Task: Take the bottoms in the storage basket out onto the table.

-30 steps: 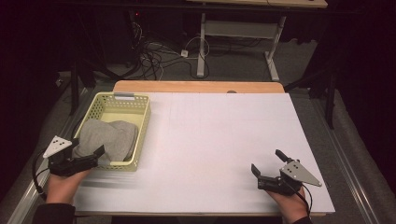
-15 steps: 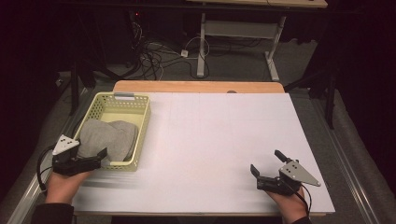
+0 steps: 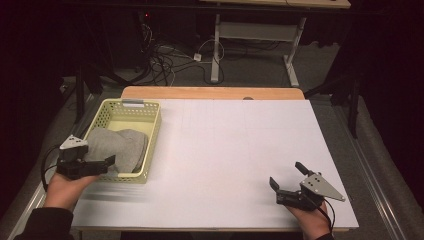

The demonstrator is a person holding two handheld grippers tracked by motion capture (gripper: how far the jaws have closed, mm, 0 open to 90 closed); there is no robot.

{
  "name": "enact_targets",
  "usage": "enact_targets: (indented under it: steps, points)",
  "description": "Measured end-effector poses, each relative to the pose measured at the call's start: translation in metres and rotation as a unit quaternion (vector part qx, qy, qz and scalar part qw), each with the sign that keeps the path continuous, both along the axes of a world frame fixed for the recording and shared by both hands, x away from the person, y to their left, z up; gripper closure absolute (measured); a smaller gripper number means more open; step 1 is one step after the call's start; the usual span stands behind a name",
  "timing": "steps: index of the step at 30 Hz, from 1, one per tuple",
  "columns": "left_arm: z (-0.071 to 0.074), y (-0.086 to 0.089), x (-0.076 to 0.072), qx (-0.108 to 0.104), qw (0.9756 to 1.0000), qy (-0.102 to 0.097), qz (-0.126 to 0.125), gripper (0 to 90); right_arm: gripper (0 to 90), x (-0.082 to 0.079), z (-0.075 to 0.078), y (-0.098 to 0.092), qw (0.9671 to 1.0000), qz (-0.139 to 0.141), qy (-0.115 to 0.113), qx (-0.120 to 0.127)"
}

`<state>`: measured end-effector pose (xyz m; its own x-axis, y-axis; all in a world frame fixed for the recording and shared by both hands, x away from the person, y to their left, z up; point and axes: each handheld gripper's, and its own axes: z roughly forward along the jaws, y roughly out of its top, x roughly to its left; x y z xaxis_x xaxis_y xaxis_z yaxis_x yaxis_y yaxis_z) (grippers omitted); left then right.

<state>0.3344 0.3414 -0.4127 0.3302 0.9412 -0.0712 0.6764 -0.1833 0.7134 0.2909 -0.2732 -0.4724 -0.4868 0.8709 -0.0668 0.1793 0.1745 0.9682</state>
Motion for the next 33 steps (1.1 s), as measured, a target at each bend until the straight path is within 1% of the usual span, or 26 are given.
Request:
enact_targets:
  steps: [1,3,4,5,7,8,9,11,12,13,17,18,19,20,21,22,24,25,26,27,28,29,30,31,32,33]
  points:
    - [0.000,0.000,0.000,0.000,1.0000,0.000,0.000,0.0,0.1,0.000,0.000,0.000,1.0000,0.000,-0.001,0.000]
    - [0.001,0.000,0.008,0.010,0.9997,0.020,0.003,0.0,0.1,-0.001,0.002,0.000,1.0000,-0.003,-0.004,0.002]
    - [0.000,0.000,0.017,0.019,0.9989,0.043,0.006,0.0,0.1,-0.002,0.003,0.000,1.0000,-0.003,-0.005,0.002]
    - [0.000,0.000,0.017,0.019,0.9989,0.043,0.006,0.0,0.1,-0.002,0.003,0.000,1.0000,-0.003,-0.005,0.002]
    - [-0.001,-0.001,0.025,0.032,0.9973,0.066,0.010,0.0,0.1,-0.002,0.003,0.000,1.0000,-0.003,-0.006,0.002]
    - [-0.002,-0.001,0.031,0.039,0.9953,0.087,0.012,0.0,0.1,-0.002,0.003,-0.001,1.0000,-0.004,-0.005,0.003]
    - [-0.002,-0.001,0.031,0.039,0.9953,0.087,0.012,0.0,0.1,-0.001,0.003,-0.001,1.0000,-0.004,-0.004,0.003]
    - [-0.003,-0.002,0.038,0.050,0.9927,0.110,0.010,0.0,0.1,-0.001,0.003,-0.001,1.0000,-0.004,-0.004,0.003]
    - [-0.003,-0.002,0.040,0.054,0.9916,0.117,0.010,0.0,0.1,-0.001,0.003,-0.001,1.0000,-0.004,-0.004,0.003]
    - [-0.002,-0.003,0.045,0.066,0.9882,0.138,0.007,0.0,0.1,0.000,0.002,0.000,1.0000,-0.002,-0.002,0.004]
    - [0.000,-0.007,0.056,0.085,0.9809,0.175,0.001,0.0,0.1,0.000,0.002,0.001,1.0000,0.000,-0.003,0.004]
    - [0.000,-0.007,0.056,0.085,0.9809,0.175,0.001,0.0,0.1,0.000,0.002,0.001,1.0000,0.000,-0.003,0.004]
    - [0.001,-0.008,0.059,0.092,0.9790,0.182,0.000,0.0,0.1,0.000,0.002,0.001,1.0000,0.000,-0.003,0.004]
    - [0.001,-0.009,0.062,0.098,0.9763,0.193,-0.003,0.0,0.1,0.000,0.002,0.000,1.0000,0.000,-0.003,0.004]
    - [0.001,-0.011,0.067,0.103,0.9725,0.209,-0.007,0.0,0.1,0.000,0.002,0.000,1.0000,0.000,-0.003,0.005]
    - [0.001,-0.011,0.067,0.103,0.9725,0.209,-0.007,0.0,0.1,0.000,0.002,0.000,1.0000,0.000,-0.003,0.005]
    - [0.000,-0.012,0.072,0.104,0.9683,0.227,-0.013,0.0,0.1,0.000,0.002,0.000,1.0000,0.000,-0.003,0.006]
    - [-0.001,-0.014,0.075,0.106,0.9649,0.239,-0.017,0.0,0.1,0.001,0.002,0.000,1.0000,0.000,-0.003,0.006]
    - [-0.003,-0.017,0.079,0.110,0.9604,0.255,-0.024,0.0,0.1,0.001,0.002,-0.001,1.0000,0.000,-0.003,0.006]
    - [-0.003,-0.017,0.079,0.110,0.9604,0.255,-0.024,0.0,0.1,0.001,0.002,-0.001,1.0000,0.000,-0.003,0.006]
    - [-0.006,-0.021,0.083,0.114,0.9551,0.272,-0.031,0.0,0.1,0.001,0.002,-0.001,1.0000,-0.001,-0.003,0.007]
    - [-0.006,-0.021,0.083,0.114,0.9551,0.272,-0.031,0.0,0.1,0.001,0.002,-0.001,1.0000,-0.001,-0.003,0.007]
    - [-0.010,-0.026,0.087,0.122,0.9487,0.289,-0.039,0.0,0.1,0.001,0.002,-0.001,1.0000,-0.001,-0.003,0.008]
    - [-0.012,-0.029,0.088,0.130,0.9455,0.296,-0.042,0.0,0.1,0.001,0.002,-0.002,1.0000,-0.001,-0.003,0.008]
    - [-0.012,-0.029,0.088,0.130,0.9455,0.296,-0.042,0.0,0.1,0.001,0.002,-0.002,1.0000,-0.001,-0.003,0.008]
    - [-0.014,-0.032,0.090,0.139,0.9413,0.304,-0.047,0.0,0.1,0.001,0.002,-0.002,1.0000,-0.001,-0.003,0.008]
